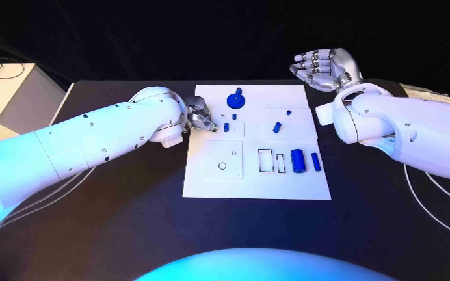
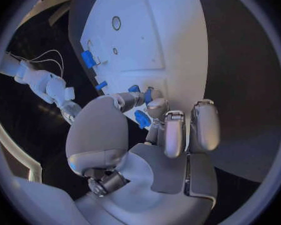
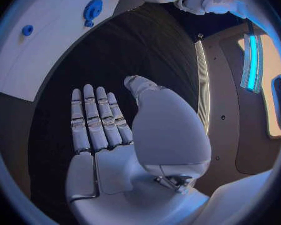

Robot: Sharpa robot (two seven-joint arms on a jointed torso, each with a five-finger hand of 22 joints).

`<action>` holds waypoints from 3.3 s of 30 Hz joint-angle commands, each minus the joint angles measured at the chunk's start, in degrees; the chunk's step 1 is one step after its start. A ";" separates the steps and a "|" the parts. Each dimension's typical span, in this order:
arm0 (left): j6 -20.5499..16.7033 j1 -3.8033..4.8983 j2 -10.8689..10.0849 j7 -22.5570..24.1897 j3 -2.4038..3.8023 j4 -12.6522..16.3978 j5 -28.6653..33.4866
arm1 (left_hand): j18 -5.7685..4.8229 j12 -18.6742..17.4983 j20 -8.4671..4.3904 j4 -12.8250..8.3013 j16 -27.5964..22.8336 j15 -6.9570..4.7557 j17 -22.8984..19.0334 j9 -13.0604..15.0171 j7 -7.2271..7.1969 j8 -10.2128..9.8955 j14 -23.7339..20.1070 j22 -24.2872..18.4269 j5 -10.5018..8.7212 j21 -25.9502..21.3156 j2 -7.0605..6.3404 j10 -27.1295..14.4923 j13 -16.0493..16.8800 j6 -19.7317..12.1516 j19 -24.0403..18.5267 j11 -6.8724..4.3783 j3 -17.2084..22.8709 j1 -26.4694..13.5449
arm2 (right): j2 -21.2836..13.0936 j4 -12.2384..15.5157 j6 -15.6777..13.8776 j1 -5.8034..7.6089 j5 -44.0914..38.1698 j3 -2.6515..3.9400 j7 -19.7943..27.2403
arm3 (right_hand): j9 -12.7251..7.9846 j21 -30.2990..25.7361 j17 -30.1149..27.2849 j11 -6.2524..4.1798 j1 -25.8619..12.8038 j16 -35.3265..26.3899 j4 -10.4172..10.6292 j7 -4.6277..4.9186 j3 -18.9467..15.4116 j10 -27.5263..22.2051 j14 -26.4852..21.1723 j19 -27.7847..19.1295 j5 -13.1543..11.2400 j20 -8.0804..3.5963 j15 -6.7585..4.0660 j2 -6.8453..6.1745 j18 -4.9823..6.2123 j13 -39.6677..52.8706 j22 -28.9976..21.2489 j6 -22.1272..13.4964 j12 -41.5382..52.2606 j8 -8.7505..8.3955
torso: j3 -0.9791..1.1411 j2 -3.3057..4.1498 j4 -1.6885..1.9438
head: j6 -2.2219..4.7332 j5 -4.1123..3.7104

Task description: Assemble the parts on the task board

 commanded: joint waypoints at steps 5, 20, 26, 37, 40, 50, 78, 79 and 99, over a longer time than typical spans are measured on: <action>2.65 -0.43 0.07 -0.63 -0.38 -0.03 0.66 | -0.43 0.01 -0.02 -10.99 0.33 -0.10 14.57 0.06 -0.03 -0.29 5.80 -0.11 0.05 0.19 0.47 0.27 -0.11 0.31 0.04 -0.07 10.90 -0.12 | -0.02 0.12 0.78 -0.02 -0.21 0.02 0.77 | -0.07 -0.02 -0.10 0.11 -0.15 -0.23 -0.10 2.17 0.10 0.35 0.25 -0.15 0.28 -0.01 -0.05 0.35 0.28 -0.07 -0.09 0.43 -0.23 -0.24 | 0.02 0.00 -0.02 | -0.04 0.02; 2.67 -0.43 0.11 -0.65 -0.53 -0.44 0.64 | -0.28 -0.71 0.32 -9.27 -0.05 -0.07 13.92 -0.19 -0.32 -0.73 5.59 -0.75 -1.00 -0.33 -0.89 -0.29 -1.43 -0.21 -0.66 -0.10 6.72 -3.42 | -0.05 0.16 0.81 -0.02 -0.19 0.02 0.72 | -0.10 -0.02 -0.18 0.11 -0.17 -0.29 -0.13 2.18 0.16 0.39 0.29 -0.29 0.43 -0.01 -0.04 0.35 0.28 -0.07 -0.22 0.47 -0.30 -0.29 | 0.11 -0.01 -0.05 | -0.16 0.06; 2.58 -0.43 0.22 -0.65 -0.58 -0.60 0.64 | -0.28 -0.69 0.32 -8.84 -0.05 -0.11 13.91 -0.30 -0.39 -0.82 5.59 -0.74 -0.93 -0.36 -0.99 -0.35 -1.44 -0.12 -0.65 -0.15 6.15 -3.81 | -0.09 0.22 0.82 -0.02 -0.19 0.02 0.70 | -0.10 -0.03 -0.19 0.11 -0.18 -0.31 -0.13 2.18 0.17 0.40 0.29 -0.36 0.45 0.00 -0.04 0.35 0.28 -0.07 -0.25 0.47 -0.32 -0.30 | 0.14 -0.01 -0.09 | -0.14 0.07; 2.16 -0.43 0.38 -0.63 -0.63 -0.93 0.64 | -0.26 -0.59 0.29 -7.54 -0.09 -0.19 13.86 -0.66 -0.51 -1.12 5.57 -0.85 -1.02 -0.49 -1.42 -0.44 -1.45 0.28 -0.69 -0.23 4.24 -4.88 | -0.15 0.39 0.80 -0.02 -0.19 0.02 0.69 | -0.12 -0.06 -0.24 0.11 -0.21 -0.36 -0.13 2.18 0.19 0.42 0.28 -0.61 0.51 0.00 -0.03 0.34 0.27 -0.07 -0.36 0.49 -0.36 -0.32 | 0.10 -0.01 -0.02 | -0.03 0.06; 1.84 -0.43 0.40 -0.61 -0.64 -0.97 0.51 | -0.26 -0.54 0.27 -6.79 -0.12 -0.21 13.81 -0.85 -0.53 -1.27 5.56 -0.86 -1.05 -0.53 -1.40 -0.49 -1.46 0.49 -0.67 -0.25 3.05 -5.24 | -0.19 0.45 0.79 -0.02 -0.19 0.02 0.70 | -0.12 -0.07 -0.25 0.11 -0.22 -0.37 -0.13 2.18 0.19 0.42 0.28 -0.69 0.52 0.00 -0.03 0.34 0.27 -0.07 -0.38 0.49 -0.37 -0.33 | 0.10 0.04 -0.03 | 0.06 0.06; 0.93 -0.43 0.47 -0.50 -0.66 -0.92 -0.64 | -0.27 -0.44 0.24 -6.00 -0.12 -0.22 13.81 -1.07 -0.56 -1.44 5.56 -0.88 -1.06 -0.58 -1.44 -0.52 -1.40 0.73 -0.65 -0.27 1.50 -5.42 | -0.35 0.74 0.79 -0.02 -0.16 0.02 0.71 | -0.13 -0.09 -0.27 0.12 -0.23 -0.39 -0.13 2.18 0.20 0.43 0.27 -0.84 0.54 0.01 -0.02 0.33 0.26 -0.07 -0.43 0.49 -0.38 -0.33 | 0.02 0.04 -0.02 | 0.13 0.02; -0.47 -0.63 0.34 -0.37 -0.75 -0.46 -3.07 | -0.29 -0.29 0.16 -6.11 -0.12 -0.38 13.81 -1.22 -0.70 -1.57 5.56 -0.77 -0.77 -0.55 -1.26 -0.46 -1.22 0.75 -0.50 -0.42 1.06 -4.35 | -0.49 0.90 1.13 -0.02 -0.14 0.03 0.81 | -0.14 -0.14 -0.32 0.12 -0.28 -0.44 -0.11 2.18 0.22 0.47 0.26 -1.06 0.60 0.02 -0.01 0.35 0.24 -0.07 -0.54 0.53 -0.42 -0.35 | 0.03 -0.05 -0.03 | -0.03 0.04; -0.31 -0.63 0.34 -0.39 -0.76 -0.45 -3.06 | -0.29 -0.37 0.15 -5.84 -0.14 -0.35 13.78 -1.28 -0.66 -1.62 5.55 -0.79 -0.80 -0.57 -1.55 -0.56 -1.37 0.79 -0.51 -0.38 0.69 -4.55 | -0.49 0.89 1.18 -0.02 -0.13 0.03 0.85 | -0.16 -0.17 -0.39 0.12 -0.43 -0.51 -0.05 2.18 0.20 0.54 0.27 -1.22 0.65 0.03 0.01 0.32 0.23 -0.06 -0.66 0.59 -0.46 -0.37 | 0.03 -0.05 -0.03 | -0.03 0.05; 0.07 -0.65 0.30 -0.46 -0.78 -0.62 -2.95 | -0.22 -0.27 0.30 3.89 -0.28 0.03 13.56 -2.26 -0.18 -2.45 5.48 -1.11 -0.86 -1.03 -1.30 -1.13 -1.88 1.50 -0.62 0.10 -17.15 -4.45 | -0.53 0.84 1.43 -0.02 0.04 0.03 1.01 | -0.35 -0.15 -0.92 0.14 -1.43 -0.98 0.36 2.19 -0.23 0.83 0.41 -2.12 3.10 0.08 0.05 -0.02 0.22 -0.06 -1.50 0.82 -0.91 -0.65 | 0.06 -0.04 -0.06 | -0.07 0.02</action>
